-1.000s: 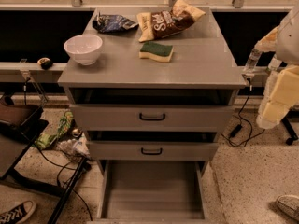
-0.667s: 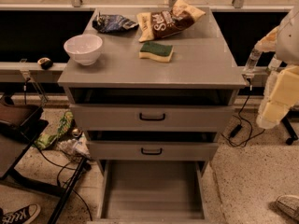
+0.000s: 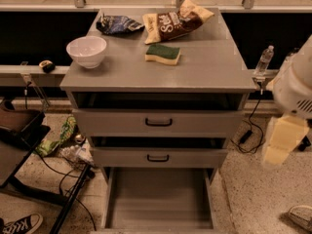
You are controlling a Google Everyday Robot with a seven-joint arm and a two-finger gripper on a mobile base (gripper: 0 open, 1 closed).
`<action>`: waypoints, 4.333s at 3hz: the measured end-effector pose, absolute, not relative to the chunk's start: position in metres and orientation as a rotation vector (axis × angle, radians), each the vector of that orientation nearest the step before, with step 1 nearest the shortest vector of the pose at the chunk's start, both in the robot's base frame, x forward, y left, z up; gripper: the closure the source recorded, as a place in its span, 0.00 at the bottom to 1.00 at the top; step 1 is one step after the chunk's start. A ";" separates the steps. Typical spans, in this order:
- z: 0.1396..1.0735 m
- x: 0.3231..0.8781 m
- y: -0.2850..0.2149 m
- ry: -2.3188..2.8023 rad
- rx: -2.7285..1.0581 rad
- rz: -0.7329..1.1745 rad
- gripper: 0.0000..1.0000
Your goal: Close bottom drawer
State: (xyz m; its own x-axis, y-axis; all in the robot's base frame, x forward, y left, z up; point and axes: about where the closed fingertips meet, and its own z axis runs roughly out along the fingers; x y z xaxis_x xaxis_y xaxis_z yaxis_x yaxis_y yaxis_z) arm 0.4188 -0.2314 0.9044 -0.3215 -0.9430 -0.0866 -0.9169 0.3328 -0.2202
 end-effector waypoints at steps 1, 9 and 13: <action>0.860 0.402 -0.243 2.441 -1.682 -0.326 0.00; 0.567 0.334 -0.242 2.383 -1.819 -0.636 0.00; 0.425 0.343 -0.249 2.507 -1.547 -0.474 0.00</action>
Offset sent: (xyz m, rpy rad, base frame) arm -0.0438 -0.0220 -0.1832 -0.2348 -0.0327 -0.0686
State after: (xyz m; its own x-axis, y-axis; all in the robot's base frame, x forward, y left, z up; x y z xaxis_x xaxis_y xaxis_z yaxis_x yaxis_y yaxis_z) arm 0.3434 -0.2491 0.4254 -0.4532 -0.8908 0.0318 -0.8408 0.4154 -0.3470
